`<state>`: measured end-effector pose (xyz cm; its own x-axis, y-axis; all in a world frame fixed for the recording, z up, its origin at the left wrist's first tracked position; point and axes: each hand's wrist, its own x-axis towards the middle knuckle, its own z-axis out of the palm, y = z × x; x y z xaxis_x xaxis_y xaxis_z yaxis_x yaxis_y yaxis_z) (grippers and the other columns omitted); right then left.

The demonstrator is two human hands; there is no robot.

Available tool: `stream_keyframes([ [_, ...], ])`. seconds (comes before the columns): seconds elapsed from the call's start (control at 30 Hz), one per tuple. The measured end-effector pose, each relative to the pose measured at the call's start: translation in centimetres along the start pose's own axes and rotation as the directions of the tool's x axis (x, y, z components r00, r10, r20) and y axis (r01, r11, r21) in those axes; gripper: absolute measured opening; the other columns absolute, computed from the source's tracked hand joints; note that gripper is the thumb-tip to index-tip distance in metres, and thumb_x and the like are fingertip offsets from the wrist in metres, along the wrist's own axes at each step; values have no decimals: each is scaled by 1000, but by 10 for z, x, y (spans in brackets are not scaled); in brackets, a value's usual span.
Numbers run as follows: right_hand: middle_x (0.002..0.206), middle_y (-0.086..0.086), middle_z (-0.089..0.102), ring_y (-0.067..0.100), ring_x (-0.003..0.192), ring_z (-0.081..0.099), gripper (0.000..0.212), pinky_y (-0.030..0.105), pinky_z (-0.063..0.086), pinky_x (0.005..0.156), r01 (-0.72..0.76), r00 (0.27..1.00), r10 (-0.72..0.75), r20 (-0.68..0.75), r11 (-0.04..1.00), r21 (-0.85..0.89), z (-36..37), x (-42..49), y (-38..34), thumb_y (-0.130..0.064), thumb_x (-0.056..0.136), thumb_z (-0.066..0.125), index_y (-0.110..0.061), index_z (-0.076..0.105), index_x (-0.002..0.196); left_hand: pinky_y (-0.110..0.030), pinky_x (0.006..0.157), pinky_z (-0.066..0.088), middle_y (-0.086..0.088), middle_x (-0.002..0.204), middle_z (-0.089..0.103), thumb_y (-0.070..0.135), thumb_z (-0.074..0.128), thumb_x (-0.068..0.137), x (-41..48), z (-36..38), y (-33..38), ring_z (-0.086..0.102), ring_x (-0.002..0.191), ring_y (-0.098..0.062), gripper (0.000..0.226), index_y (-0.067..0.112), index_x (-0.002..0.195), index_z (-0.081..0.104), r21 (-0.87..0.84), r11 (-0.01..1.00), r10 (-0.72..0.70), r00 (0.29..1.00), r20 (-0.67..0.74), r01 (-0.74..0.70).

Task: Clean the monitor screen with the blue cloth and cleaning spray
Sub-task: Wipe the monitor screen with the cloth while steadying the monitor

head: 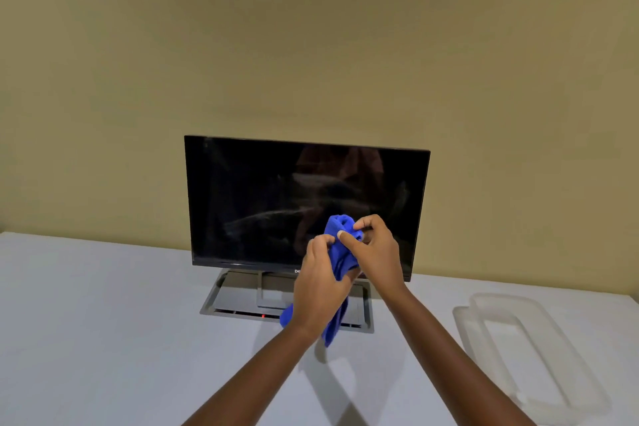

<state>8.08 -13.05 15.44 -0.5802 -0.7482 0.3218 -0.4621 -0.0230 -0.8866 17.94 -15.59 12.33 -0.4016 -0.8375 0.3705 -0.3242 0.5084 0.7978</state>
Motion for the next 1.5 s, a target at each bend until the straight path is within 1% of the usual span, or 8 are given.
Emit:
stream_keyframes([
  [0.23, 106, -7, 66, 9, 103, 63, 15, 25, 52, 88, 125, 992, -124, -16, 986, 108, 18, -15, -3, -27, 94, 47, -29, 54, 107, -15, 55, 45, 4, 72, 57, 16, 56, 88, 35, -39, -20, 56, 65, -13, 8, 20, 86, 50, -273, 953, -146, 989, -41, 129],
  [0.4, 156, -4, 3, 11, 142, 13, 83, 30, 28, 110, 271, 960, -244, 136, 932, -241, 59, -24, 3, -77, 69, 40, -44, 14, 141, -13, 57, 52, 1, 80, 65, 7, 55, 88, 46, -65, -26, 65, 65, -4, 11, 17, 92, 59, -660, 707, -173, 967, 185, 252],
  [0.63, 146, 4, 23, -8, 101, 46, 66, -4, 37, 76, 238, 970, -245, -6, 948, -211, 106, 2, -11, -13, 85, 62, -39, 23, 132, -14, 86, 49, 7, 104, 63, 17, 53, 86, 75, -113, -56, 61, 96, -1, 25, 23, 110, 55, -496, 861, 122, 902, 413, 111],
  [0.83, 145, 7, 29, 23, 123, 47, 67, 21, 45, 85, 329, 903, -411, -128, 851, -410, 138, 57, -39, -8, 80, 65, -29, 38, 137, -13, 97, 37, -3, 113, 59, 31, 43, 88, 138, -169, -97, 51, 105, -1, 34, 12, 112, 59, -141, 959, 231, 967, -106, -244],
  [0.97, 142, 13, 34, 29, 119, 49, 69, 35, 56, 75, 373, 852, -506, -131, 765, -525, 163, 98, -69, -11, 79, 67, -34, 37, 136, -31, 108, 32, -14, 127, 53, 32, 29, 91, 183, -201, -120, 45, 123, -23, 47, 6, 122, 53, 2, 983, 175, 944, -281, -182],
  [1.23, 131, 12, 53, 32, 81, 57, 65, 37, 55, 61, 367, 767, -613, -192, 664, -652, 225, 156, -99, -34, 76, 69, -12, 41, 130, -26, 106, 24, -6, 139, 47, 41, 10, 98, 235, -223, -149, 39, 133, -19, 57, 10, 135, 41, -522, 842, -198, 978, -59, 139],
  [1.37, 118, 10, 63, 29, 74, 58, 53, 32, 51, 60, 227, 779, -601, -178, 535, -814, 271, 160, -99, -53, 77, 42, -15, 62, 109, -19, 88, 43, -2, 105, 60, 44, 2, 97, 240, -223, -153, 59, 92, -12, 68, 6, 121, 53, -660, 732, -218, 976, 10, 170],
  [1.5, 115, -1, 66, 26, 89, 62, 48, 33, 50, 66, 226, 769, -637, -43, 335, -915, 309, 150, -98, -53, 66, 67, -29, 65, 107, -4, 64, 46, 7, 73, 59, 46, 2, 96, 245, -218, -162, 56, 62, 3, 67, 21, 82, 62, -675, 725, -220, 975, -36, 139],
])
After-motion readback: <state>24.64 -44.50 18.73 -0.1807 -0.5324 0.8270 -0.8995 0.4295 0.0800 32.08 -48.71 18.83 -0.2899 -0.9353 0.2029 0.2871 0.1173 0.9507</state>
